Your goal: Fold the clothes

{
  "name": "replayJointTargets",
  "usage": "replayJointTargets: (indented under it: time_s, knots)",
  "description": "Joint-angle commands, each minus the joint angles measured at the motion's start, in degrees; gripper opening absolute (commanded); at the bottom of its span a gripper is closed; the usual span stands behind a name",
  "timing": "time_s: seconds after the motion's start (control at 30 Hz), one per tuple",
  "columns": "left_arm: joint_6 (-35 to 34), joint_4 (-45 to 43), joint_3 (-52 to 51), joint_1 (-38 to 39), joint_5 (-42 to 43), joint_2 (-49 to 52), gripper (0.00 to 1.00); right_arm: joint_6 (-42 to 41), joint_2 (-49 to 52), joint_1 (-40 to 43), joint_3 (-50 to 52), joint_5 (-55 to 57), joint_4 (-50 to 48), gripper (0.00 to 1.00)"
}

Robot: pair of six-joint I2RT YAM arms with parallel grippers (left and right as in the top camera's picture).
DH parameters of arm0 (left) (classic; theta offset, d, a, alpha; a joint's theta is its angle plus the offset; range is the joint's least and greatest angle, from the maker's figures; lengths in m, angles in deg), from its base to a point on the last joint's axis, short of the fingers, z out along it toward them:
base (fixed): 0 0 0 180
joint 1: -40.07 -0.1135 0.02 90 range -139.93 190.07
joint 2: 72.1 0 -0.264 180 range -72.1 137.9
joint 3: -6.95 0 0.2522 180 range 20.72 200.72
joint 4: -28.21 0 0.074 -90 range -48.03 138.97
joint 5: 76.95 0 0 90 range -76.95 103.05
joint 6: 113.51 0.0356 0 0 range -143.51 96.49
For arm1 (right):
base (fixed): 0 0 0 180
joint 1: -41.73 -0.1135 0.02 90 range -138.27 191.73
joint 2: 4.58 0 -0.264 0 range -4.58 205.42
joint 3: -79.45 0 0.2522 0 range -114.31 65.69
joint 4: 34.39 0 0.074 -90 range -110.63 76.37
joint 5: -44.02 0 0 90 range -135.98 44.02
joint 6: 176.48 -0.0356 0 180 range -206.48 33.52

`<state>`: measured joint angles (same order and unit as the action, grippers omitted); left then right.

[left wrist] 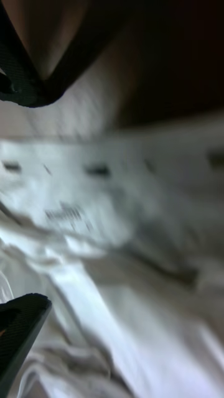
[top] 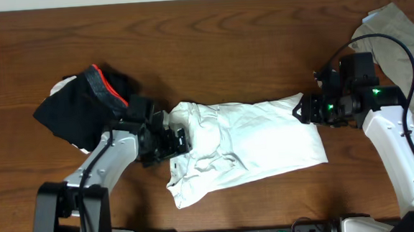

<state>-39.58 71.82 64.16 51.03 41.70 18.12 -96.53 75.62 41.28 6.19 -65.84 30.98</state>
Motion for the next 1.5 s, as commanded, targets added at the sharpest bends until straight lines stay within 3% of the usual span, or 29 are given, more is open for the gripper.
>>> replayJointTargets:
  time_s: [0.0,0.2,0.33,0.47,0.63,0.83,1.13,1.3,1.47]
  knots:
    - [4.0,-1.3,-1.4,1.1,5.1,5.3,1.00,0.9,-0.1,0.3,-0.5,0.0,0.1,0.52]
    - [4.9,-2.5,-1.4,3.0,9.6,9.7,0.87,0.9,-0.1,0.3,-0.5,0.0,0.1,0.51]
    - [4.9,-2.8,-1.4,3.1,9.5,9.8,0.65,0.9,-0.1,0.3,-0.5,0.0,0.2,0.50]
    - [4.9,-3.0,-1.4,3.1,9.3,9.8,0.32,0.9,-0.1,0.3,-0.5,0.0,0.2,0.49]
    - [4.6,-2.4,-0.8,3.1,9.4,9.2,0.06,0.9,-0.1,0.3,-0.5,0.0,0.3,0.49]
    - [5.2,8.9,4.6,0.7,7.4,3.0,0.06,1.2,-0.1,0.3,-0.5,0.0,0.7,0.48]
    - [12.7,36.7,27.5,-1.8,-10.2,-3.8,0.06,1.6,-0.1,0.3,-0.5,0.0,0.3,0.48]
    - [12.8,42.1,37.2,0.9,-10.3,-3.7,0.06,1.6,-0.1,0.3,-0.5,0.0,0.2,0.47]
    - [8.7,41.7,39.5,7.2,-10.4,-3.6,0.06,1.6,-0.1,0.3,-0.5,0.0,0.2,0.46]
